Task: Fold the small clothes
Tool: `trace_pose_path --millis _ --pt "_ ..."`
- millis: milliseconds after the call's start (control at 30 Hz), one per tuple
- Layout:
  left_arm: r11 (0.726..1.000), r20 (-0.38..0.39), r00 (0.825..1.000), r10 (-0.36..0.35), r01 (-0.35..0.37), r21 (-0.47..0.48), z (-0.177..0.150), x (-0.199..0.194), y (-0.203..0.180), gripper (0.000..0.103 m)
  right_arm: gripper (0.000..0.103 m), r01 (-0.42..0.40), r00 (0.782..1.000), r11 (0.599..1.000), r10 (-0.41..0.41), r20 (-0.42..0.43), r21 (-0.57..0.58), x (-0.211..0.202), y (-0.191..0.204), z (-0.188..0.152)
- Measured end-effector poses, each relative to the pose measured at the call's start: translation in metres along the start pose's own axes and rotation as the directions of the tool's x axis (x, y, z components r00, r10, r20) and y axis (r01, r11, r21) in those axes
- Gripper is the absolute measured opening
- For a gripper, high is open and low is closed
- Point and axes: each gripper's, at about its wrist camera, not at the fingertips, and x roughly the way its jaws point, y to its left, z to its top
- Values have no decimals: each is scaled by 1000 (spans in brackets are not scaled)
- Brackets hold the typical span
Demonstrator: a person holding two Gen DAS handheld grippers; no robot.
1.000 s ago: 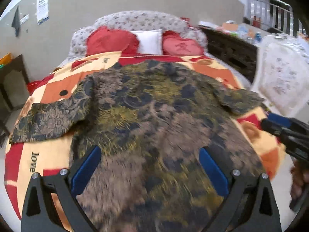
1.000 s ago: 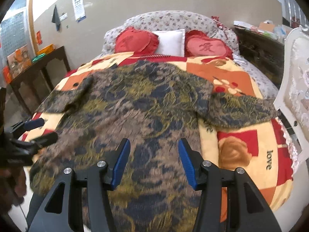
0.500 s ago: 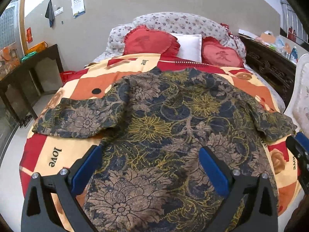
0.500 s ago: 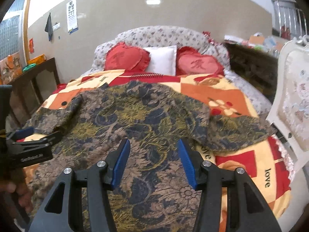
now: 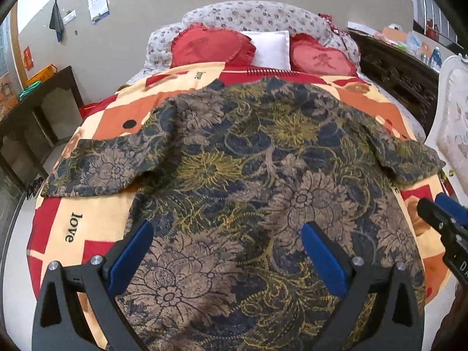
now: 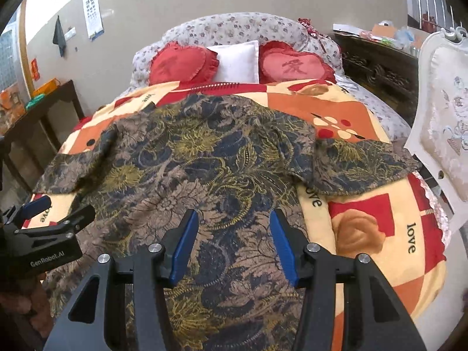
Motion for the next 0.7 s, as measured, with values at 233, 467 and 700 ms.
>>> trace_pose_path --millis 233,467,700 --pt "1000 -19 1000 -9 8 -20 -1 4 3 103 53 -6 1000 1000 7 -8 16 -1 -2 3" --pt "999 -36 999 -20 19 -32 -3 11 6 103 53 8 1000 1000 -7 -24 21 3 -2 3" --pt "998 -57 998 -35 32 -45 -5 20 7 103 53 5 1000 1000 -5 -31 9 7 2 3"
